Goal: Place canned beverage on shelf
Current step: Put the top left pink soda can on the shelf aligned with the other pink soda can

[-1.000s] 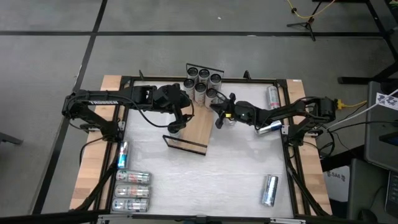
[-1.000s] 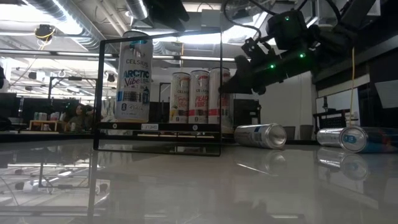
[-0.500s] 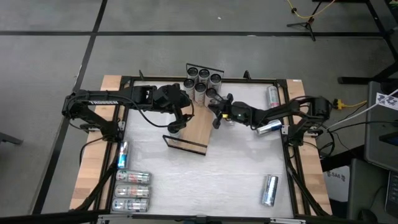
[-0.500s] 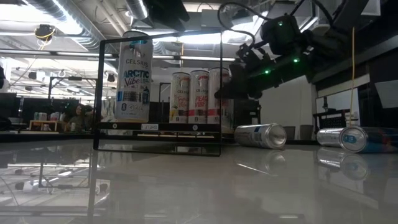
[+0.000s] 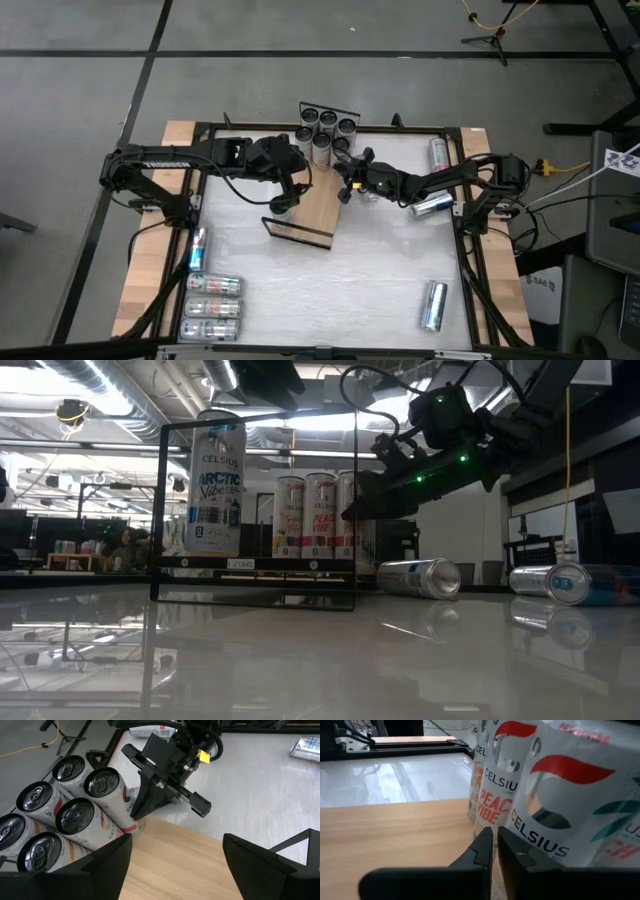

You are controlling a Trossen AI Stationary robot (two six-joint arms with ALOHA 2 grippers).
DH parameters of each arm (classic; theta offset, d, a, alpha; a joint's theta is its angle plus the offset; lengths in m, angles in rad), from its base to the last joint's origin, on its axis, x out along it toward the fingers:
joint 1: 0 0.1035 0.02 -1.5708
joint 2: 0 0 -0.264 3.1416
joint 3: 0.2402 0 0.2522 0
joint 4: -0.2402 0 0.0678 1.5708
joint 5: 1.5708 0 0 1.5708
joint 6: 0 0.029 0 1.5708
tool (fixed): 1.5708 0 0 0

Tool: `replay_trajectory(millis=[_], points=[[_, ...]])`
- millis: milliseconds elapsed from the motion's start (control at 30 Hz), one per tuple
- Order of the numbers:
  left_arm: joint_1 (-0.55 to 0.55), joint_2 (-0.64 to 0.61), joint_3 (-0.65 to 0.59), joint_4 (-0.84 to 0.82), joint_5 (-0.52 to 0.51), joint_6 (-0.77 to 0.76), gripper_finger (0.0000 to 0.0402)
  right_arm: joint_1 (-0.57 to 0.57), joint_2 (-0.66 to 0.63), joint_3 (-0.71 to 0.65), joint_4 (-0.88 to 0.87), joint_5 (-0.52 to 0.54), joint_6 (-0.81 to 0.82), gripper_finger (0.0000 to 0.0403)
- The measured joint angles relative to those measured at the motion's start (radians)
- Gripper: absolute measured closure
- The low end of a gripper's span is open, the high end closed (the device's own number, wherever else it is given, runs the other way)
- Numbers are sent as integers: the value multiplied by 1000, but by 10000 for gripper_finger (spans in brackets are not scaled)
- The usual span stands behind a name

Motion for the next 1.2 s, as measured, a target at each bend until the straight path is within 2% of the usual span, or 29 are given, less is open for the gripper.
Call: replay_trajectory(millis=[233,367,467,633,767,867,967,1200], points=[[0,-11,0,-4,0,-9,96,1,-11,0,-1,-39,0,379],[-10,-65,0,-33,13,-90,96,2,-40,0,-11,-65,0,379],[-27,-112,0,-117,30,-208,96,1,-67,0,-31,-65,0,379],[-81,-170,0,-351,31,-486,96,1,-112,0,-87,-65,0,379],[-141,-177,0,-537,31,-737,96,1,-131,0,-92,-65,0,379],[-186,-167,0,-643,31,-868,96,1,-138,0,-90,-65,0,379],[-227,-151,0,-698,31,-938,96,1,-149,0,-89,-66,0,379],[-314,-148,-20,-730,67,-1114,95,1,-201,0,-106,-144,0,379]])
